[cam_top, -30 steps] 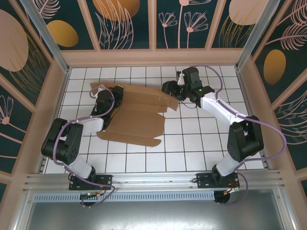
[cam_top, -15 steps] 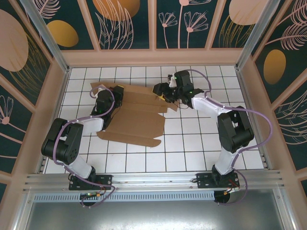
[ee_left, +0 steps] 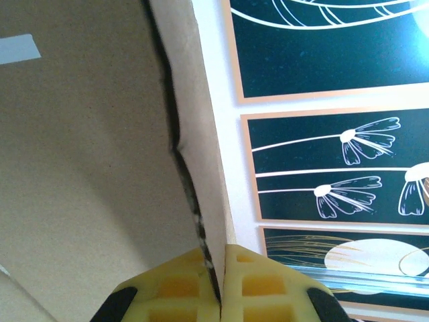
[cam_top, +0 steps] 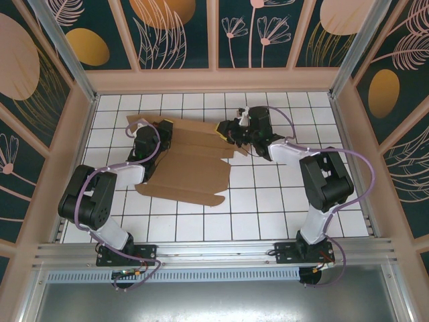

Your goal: Fold the paper box

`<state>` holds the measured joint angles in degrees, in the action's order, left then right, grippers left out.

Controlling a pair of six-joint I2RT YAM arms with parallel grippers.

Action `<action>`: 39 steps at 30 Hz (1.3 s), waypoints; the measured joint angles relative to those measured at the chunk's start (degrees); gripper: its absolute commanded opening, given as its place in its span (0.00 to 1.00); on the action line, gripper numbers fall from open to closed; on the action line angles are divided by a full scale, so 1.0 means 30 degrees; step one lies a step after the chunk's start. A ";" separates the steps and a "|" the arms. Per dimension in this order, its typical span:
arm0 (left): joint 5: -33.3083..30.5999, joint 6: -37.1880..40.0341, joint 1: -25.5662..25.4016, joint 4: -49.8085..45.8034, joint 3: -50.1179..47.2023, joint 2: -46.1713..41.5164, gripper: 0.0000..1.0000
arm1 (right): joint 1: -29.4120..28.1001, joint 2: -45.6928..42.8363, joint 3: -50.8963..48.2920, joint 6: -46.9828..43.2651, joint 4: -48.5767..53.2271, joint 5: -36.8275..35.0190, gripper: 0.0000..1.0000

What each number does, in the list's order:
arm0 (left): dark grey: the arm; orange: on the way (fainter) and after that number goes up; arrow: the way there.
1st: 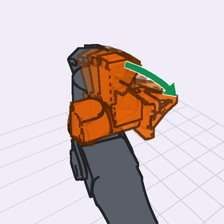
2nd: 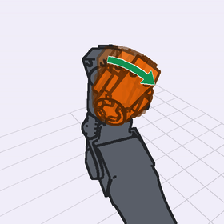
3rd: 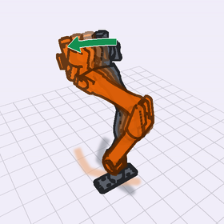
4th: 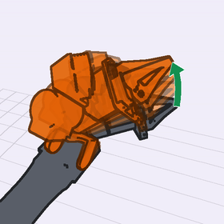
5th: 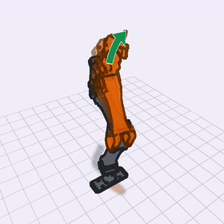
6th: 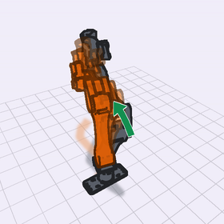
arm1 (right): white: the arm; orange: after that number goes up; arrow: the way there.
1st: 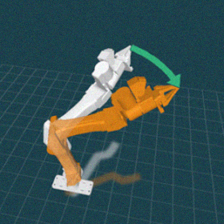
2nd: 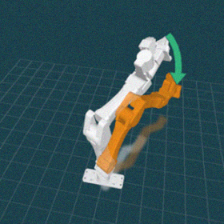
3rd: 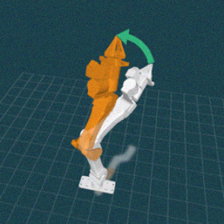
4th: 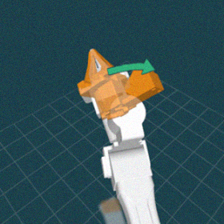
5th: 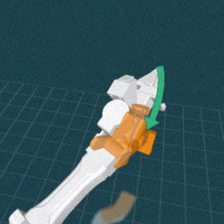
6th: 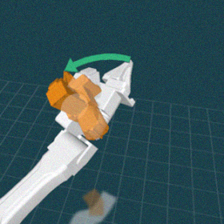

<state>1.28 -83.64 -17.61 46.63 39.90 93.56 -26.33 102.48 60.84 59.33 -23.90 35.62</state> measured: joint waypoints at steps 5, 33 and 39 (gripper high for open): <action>0.0066 -0.0058 0.0000 0.0073 -0.0015 0.0015 0.00 | 0.0051 0.0015 -0.0590 0.0998 -0.1326 0.0204 0.14; 0.0131 -0.0044 0.0000 0.0066 -0.0015 0.0015 0.00 | 0.5829 -0.6339 0.2361 -0.9923 0.9530 -0.2317 0.24; 0.0124 0.0022 0.0000 -0.0058 0.0044 0.0015 0.00 | 0.4422 -0.4080 0.1326 -1.6684 0.9544 -0.5457 0.24</action>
<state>1.65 -83.57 -17.61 46.46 40.03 93.60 -13.06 90.24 64.82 9.28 4.73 19.25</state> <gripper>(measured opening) 0.051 0.245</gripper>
